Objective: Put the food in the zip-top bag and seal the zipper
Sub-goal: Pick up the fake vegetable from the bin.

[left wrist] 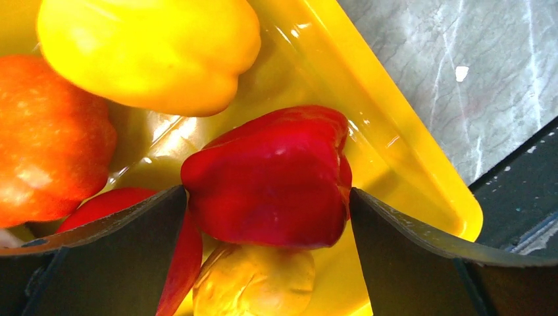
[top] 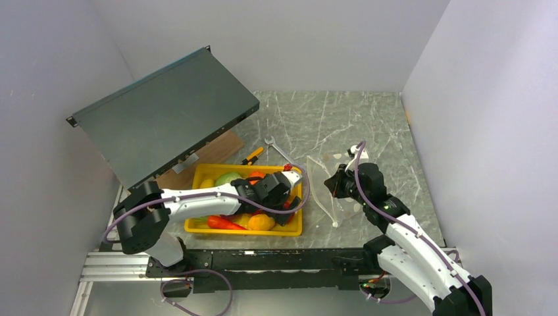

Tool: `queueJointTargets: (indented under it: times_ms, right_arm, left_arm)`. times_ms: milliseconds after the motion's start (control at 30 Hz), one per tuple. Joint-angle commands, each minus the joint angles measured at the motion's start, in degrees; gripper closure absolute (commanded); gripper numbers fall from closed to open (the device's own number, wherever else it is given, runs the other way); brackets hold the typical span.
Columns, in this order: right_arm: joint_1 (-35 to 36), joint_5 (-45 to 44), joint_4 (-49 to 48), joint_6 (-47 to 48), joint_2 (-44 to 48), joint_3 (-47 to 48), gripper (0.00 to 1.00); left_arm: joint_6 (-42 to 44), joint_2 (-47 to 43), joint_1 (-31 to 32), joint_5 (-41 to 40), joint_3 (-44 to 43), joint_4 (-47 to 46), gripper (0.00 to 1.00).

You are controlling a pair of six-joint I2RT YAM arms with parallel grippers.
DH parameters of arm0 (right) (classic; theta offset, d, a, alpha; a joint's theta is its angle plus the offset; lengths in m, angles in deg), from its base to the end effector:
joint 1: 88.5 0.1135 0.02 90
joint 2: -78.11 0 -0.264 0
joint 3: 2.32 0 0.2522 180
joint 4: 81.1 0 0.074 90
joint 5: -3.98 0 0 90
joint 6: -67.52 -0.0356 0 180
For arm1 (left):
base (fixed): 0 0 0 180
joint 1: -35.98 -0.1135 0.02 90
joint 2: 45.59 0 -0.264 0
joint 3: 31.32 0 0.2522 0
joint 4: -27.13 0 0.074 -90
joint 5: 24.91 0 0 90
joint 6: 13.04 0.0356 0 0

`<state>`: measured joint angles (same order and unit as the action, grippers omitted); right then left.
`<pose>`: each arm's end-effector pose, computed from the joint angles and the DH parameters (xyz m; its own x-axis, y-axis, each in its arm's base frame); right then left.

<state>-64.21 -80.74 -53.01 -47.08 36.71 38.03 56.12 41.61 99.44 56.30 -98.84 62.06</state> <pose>0.1534 0.0728 0.2302 -0.6046 0.1819 -0.7755 -0.2543 0.8786 0.4043 0.1424 -0.2729 0.2032 -0.6409 0.4963 -0.5856 0.6597 0.7461 -0.0896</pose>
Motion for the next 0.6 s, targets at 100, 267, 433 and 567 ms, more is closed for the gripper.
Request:
queueJointTargets:
  times_ms: [100,267,433,567]
  right_arm:
    - [0.19,1.10,-3.24,0.52,0.89,-0.34,1.00]
    - [0.23,1.48,-3.51,0.57,0.80,-0.23,1.00]
    - [0.24,1.75,-3.65,0.46,0.71,-0.40,1.00]
    - [0.24,2.38,-3.92,0.34,1.08,-0.60,1.00]
  left_arm:
    - [1.05,3.83,-1.76,9.13,-2.34,-4.25,0.00]
    - [-0.35,2.43,-1.76,9.10,-1.38,-4.78,0.13]
    - [-1.63,-2.63,-1.47,4.18,-1.91,-1.79,0.36]
    - [-2.89,-7.02,-1.13,0.32,-3.93,0.86,0.43]
